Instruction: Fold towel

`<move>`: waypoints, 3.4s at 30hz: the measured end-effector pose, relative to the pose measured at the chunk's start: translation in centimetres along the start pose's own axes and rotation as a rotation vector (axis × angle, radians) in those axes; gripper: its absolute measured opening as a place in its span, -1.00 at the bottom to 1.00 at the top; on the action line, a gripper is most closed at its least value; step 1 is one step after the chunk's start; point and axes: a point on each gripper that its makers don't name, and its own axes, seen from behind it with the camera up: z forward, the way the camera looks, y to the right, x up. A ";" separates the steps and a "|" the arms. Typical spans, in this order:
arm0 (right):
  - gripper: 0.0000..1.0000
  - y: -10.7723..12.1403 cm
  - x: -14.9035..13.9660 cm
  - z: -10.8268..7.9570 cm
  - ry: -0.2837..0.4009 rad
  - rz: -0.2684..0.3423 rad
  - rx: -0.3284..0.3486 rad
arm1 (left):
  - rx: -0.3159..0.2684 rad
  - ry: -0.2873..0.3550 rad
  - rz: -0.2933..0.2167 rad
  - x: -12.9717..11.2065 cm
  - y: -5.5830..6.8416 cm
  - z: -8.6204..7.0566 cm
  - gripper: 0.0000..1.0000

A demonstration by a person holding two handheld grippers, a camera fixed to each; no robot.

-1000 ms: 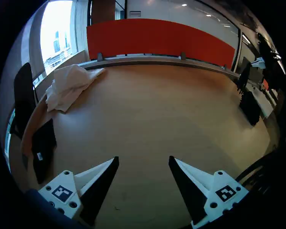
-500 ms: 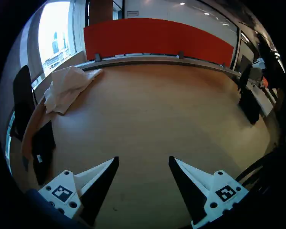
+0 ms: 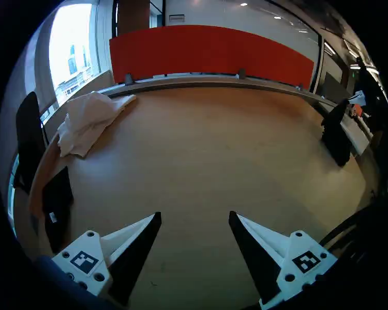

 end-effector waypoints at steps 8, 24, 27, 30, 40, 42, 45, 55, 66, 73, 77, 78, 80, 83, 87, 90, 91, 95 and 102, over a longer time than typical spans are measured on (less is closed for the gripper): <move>-0.91 0.0 -4.8 -1.0 -0.052 0.054 -0.017 | -0.003 0.000 0.007 -0.1 0.1 -0.3 0.95; -0.91 0.1 -12.4 -1.1 -0.165 0.169 -0.041 | 0.006 -0.006 0.006 -0.4 -0.5 -0.6 0.94; -0.91 0.1 -13.4 -0.9 -0.181 0.187 -0.043 | 0.008 -0.006 0.007 -0.4 -0.6 -0.6 0.95; -0.91 0.0 -14.4 -0.7 -0.197 0.200 -0.042 | 0.009 -0.009 0.008 -0.5 -0.7 -0.6 0.95; -0.91 -0.3 -16.8 0.3 -0.245 0.243 -0.043 | 0.014 -0.013 0.015 -0.6 -0.7 -0.6 0.95; -0.91 -0.3 -17.3 0.5 -0.253 0.253 -0.045 | 0.016 -0.011 0.015 -0.5 -0.8 -0.7 0.94; -0.91 -0.3 -17.7 0.8 -0.260 0.268 -0.048 | 0.018 -0.011 0.012 -0.5 -0.8 -0.7 0.94; -0.91 -0.4 -19.0 1.3 -0.288 0.282 -0.054 | 0.022 -0.015 0.017 -0.7 -0.8 -0.8 0.94; -0.91 -0.1 -19.8 1.9 -0.307 0.304 -0.066 | 0.028 -0.016 0.022 -0.6 -0.8 -0.9 0.95; -0.91 -0.1 -20.3 1.9 -0.315 0.309 -0.069 | 0.030 -0.017 0.023 -0.7 -0.9 -1.0 0.94; -0.91 -0.1 -20.3 2.0 -0.316 0.309 -0.070 | 0.030 -0.018 0.025 -0.7 -0.8 -1.0 0.95; -0.91 -0.2 -20.3 2.0 -0.316 0.309 -0.070 | 0.029 -0.018 0.026 -0.7 -0.8 -1.0 0.95; -0.91 -0.2 -20.3 2.0 -0.316 0.308 -0.070 | 0.028 -0.017 0.027 -0.6 -0.7 -1.0 0.94; -0.87 -0.3 -20.3 2.0 -0.316 0.311 -0.073 | 0.027 -0.016 0.027 -0.6 -0.6 -1.0 0.95; -0.67 -0.4 -20.3 1.9 -0.311 0.313 -0.076 | 0.028 -0.015 0.025 -0.6 -0.6 -1.1 0.94; -0.25 -0.5 -20.3 1.8 -0.303 0.313 -0.077 | 0.028 -0.014 0.025 -0.6 -0.5 -1.1 0.94; -0.07 -0.5 -20.2 1.7 -0.300 0.314 -0.076 | 0.028 -0.013 0.025 -0.7 -0.5 -1.1 0.94; 0.73 -0.7 -20.1 1.5 -0.288 0.322 -0.076 | 0.026 -0.012 0.023 -0.7 -0.5 -1.2 0.95; 0.95 -1.2 -19.9 1.4 -0.265 0.361 -0.081 | 0.022 -0.006 0.023 -0.5 -0.3 -1.3 0.94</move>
